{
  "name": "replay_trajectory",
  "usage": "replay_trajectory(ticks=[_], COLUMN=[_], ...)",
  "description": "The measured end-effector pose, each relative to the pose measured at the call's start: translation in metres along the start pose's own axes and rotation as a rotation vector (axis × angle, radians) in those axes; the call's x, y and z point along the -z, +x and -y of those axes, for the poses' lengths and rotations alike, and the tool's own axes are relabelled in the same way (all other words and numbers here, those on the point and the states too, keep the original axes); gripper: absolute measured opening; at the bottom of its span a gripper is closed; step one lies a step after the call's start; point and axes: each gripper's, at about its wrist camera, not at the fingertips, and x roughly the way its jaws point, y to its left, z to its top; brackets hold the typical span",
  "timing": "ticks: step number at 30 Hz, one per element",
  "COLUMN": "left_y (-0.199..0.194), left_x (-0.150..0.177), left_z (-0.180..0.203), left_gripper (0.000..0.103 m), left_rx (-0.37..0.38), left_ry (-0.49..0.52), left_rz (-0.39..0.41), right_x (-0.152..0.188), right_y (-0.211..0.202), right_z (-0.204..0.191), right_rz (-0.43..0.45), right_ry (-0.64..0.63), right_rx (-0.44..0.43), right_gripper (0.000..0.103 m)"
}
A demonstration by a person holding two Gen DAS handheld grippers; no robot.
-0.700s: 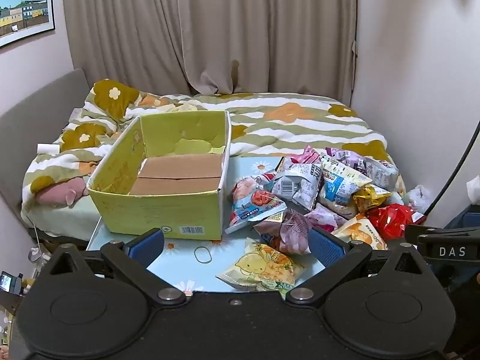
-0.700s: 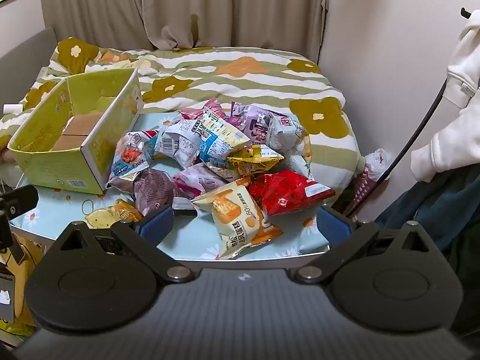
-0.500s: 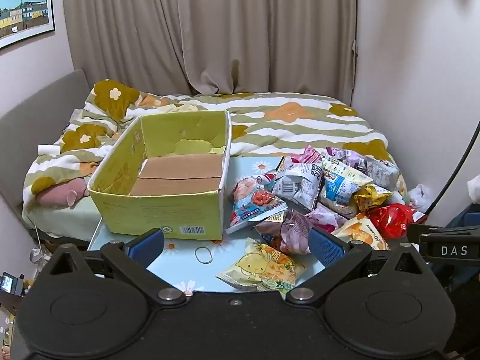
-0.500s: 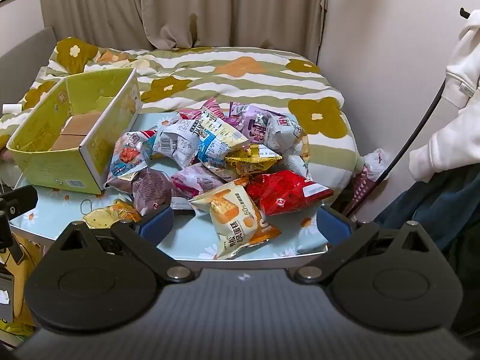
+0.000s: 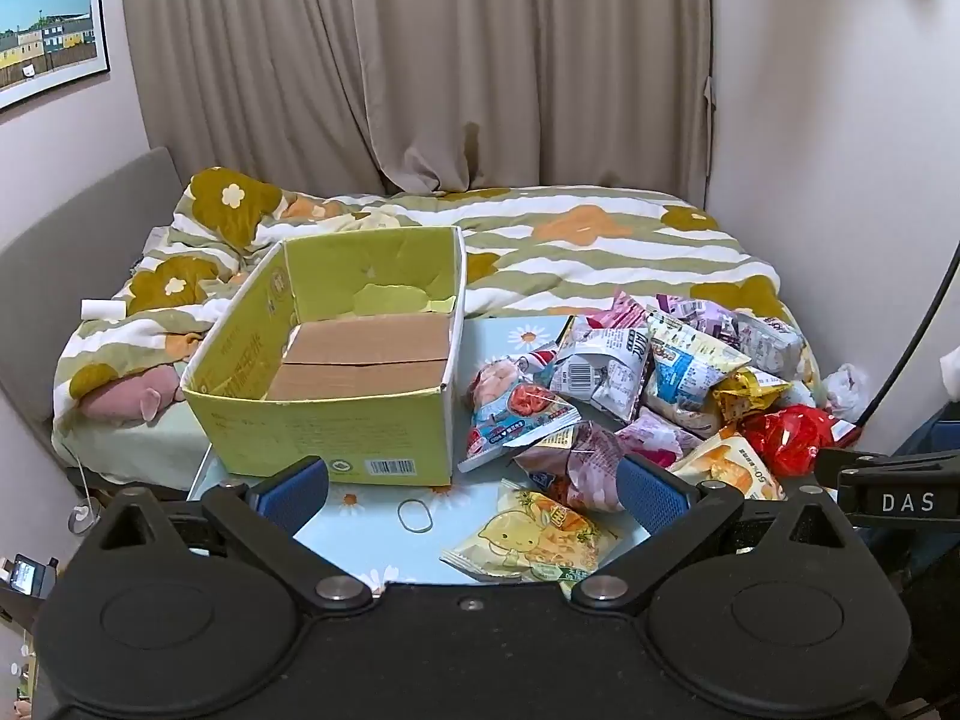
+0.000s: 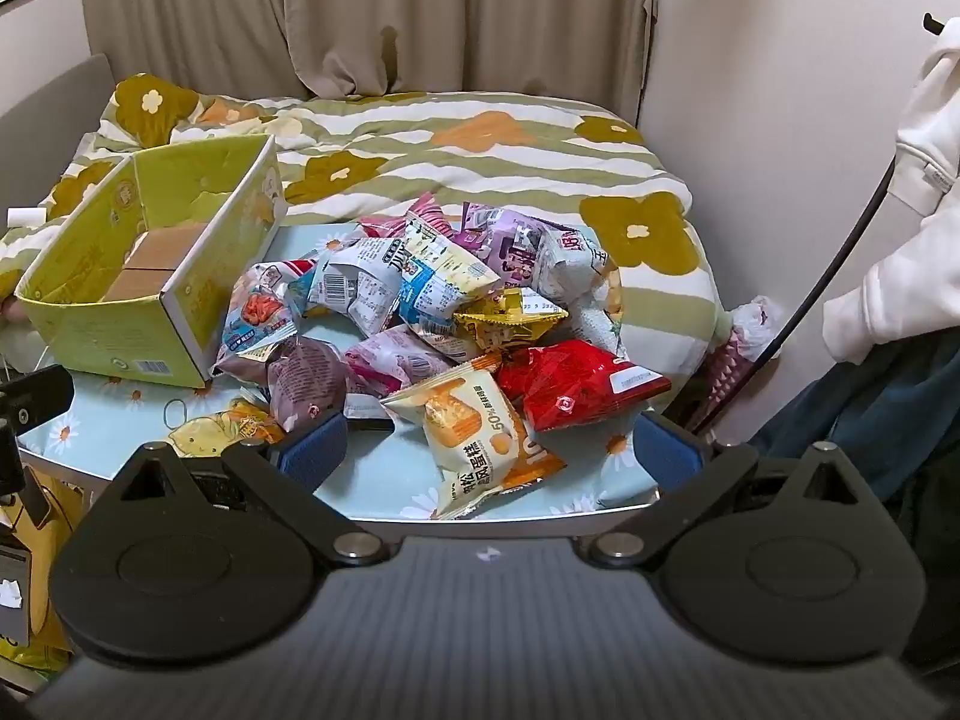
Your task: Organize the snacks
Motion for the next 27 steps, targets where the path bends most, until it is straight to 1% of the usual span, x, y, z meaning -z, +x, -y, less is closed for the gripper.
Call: replay_trajectory(ticks=[27], left_y=[0.0002], left_x=[-0.0016], left_z=[-0.0021], left_gripper=[0.103], left_rx=[-0.014], left_ry=[0.004], left_rz=[-0.005], right_x=[-0.0025], right_y=[0.0029], right_z=[-0.004], right_rz=[-0.009], right_ry=[-0.002], right_rx=[-0.009], right_gripper=[0.103])
